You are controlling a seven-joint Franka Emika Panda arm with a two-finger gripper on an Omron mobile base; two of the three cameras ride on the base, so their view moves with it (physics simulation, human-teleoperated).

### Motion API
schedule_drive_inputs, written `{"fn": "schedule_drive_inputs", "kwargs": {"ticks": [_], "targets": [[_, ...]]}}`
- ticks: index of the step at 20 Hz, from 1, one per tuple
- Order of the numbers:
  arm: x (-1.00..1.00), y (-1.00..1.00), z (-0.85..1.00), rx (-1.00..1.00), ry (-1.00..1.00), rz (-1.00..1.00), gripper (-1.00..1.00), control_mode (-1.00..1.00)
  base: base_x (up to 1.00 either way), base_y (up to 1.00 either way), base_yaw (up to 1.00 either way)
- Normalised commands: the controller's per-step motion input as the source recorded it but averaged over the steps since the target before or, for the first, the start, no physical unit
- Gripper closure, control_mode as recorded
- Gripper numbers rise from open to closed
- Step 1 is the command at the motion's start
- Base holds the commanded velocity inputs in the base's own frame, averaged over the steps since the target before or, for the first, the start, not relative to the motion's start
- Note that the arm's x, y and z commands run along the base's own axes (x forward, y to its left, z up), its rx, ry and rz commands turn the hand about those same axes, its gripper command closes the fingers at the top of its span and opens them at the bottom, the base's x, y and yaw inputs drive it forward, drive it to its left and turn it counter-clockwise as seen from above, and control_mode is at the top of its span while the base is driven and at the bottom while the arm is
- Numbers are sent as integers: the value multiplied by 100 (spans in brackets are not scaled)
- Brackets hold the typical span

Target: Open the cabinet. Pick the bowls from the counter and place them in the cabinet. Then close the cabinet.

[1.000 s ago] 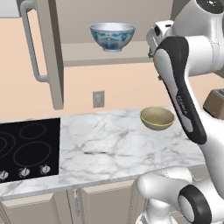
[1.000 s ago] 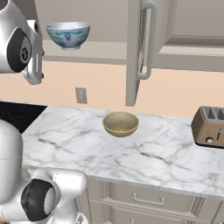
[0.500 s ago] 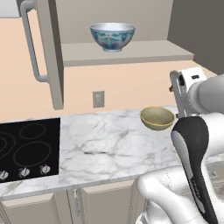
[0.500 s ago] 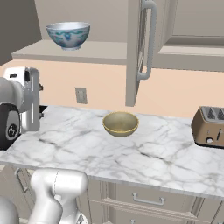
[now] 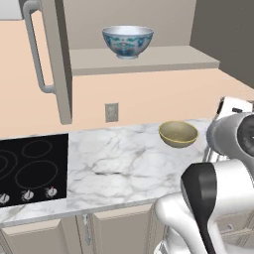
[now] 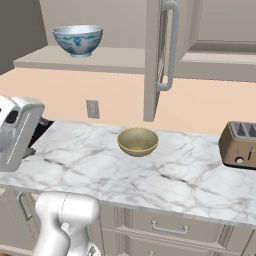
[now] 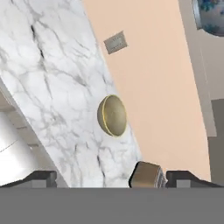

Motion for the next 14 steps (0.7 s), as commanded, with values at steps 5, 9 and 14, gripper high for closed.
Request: {"fn": "schedule_drive_inputs", "kwargs": {"ticks": [5, 9, 14], "targets": [[14, -50, -3, 56, 0, -37, -100, -100, 0, 0, 0], [90, -63, -31, 52, 4, -11, -100, -100, 0, 0, 0], [96, -18, -86, 25, 3, 0, -100, -100, 0, 0, 0]]}}
